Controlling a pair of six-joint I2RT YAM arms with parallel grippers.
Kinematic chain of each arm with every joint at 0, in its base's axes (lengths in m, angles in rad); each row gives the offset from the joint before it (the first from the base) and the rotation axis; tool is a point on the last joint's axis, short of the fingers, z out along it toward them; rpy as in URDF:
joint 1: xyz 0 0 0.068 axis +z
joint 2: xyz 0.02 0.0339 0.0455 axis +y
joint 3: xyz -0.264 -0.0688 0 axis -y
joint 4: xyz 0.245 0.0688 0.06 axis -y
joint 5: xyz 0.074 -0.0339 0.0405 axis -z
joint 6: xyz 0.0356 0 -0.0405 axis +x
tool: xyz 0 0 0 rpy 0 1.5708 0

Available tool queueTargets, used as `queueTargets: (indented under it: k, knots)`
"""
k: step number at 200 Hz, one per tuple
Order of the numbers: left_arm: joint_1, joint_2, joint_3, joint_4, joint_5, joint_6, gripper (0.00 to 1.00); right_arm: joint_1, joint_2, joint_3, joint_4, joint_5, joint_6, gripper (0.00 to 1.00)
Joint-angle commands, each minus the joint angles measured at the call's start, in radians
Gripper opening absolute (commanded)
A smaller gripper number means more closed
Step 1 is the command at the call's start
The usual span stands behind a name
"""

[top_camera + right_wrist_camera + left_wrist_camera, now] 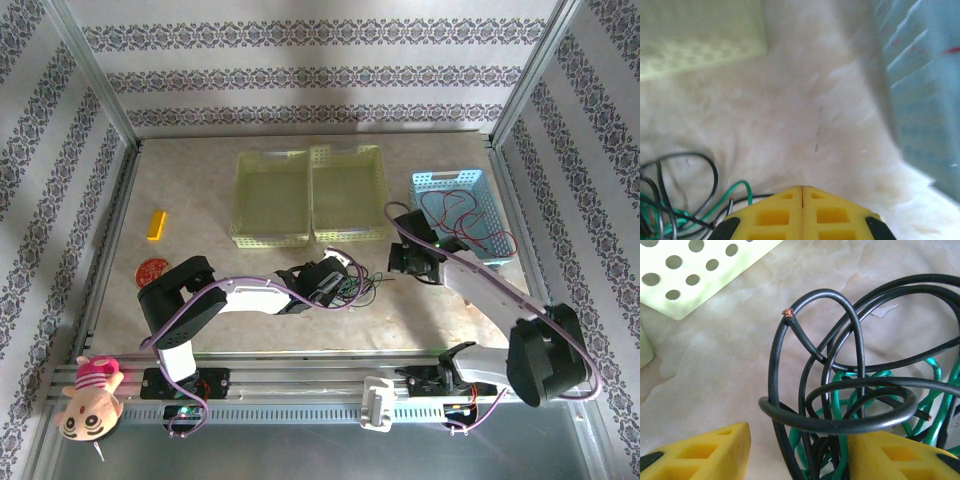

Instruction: Untangle the cables

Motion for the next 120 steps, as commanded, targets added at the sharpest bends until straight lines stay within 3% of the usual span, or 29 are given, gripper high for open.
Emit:
queueTargets:
  k: [1, 39, 66, 120]
  knots:
    - [-0.015, 0.038, -0.023, -0.095, 0.044, 0.008, 0.53, -0.042, -0.044, 0.04, -0.024, 0.07, 0.006, 0.01]
    - [-0.014, 0.04, -0.017, -0.096, 0.051, 0.011, 0.53, -0.029, 0.071, 0.081, -0.045, -0.182, -0.037, 0.29]
    - [-0.016, 0.041, -0.016, -0.096, 0.048, 0.01, 0.53, 0.018, 0.162, 0.064, -0.053, -0.236, -0.031, 0.35]
    - [-0.016, 0.041, -0.017, -0.099, 0.046, 0.01, 0.53, 0.038, 0.264, 0.047, -0.045, -0.233, -0.027, 0.35]
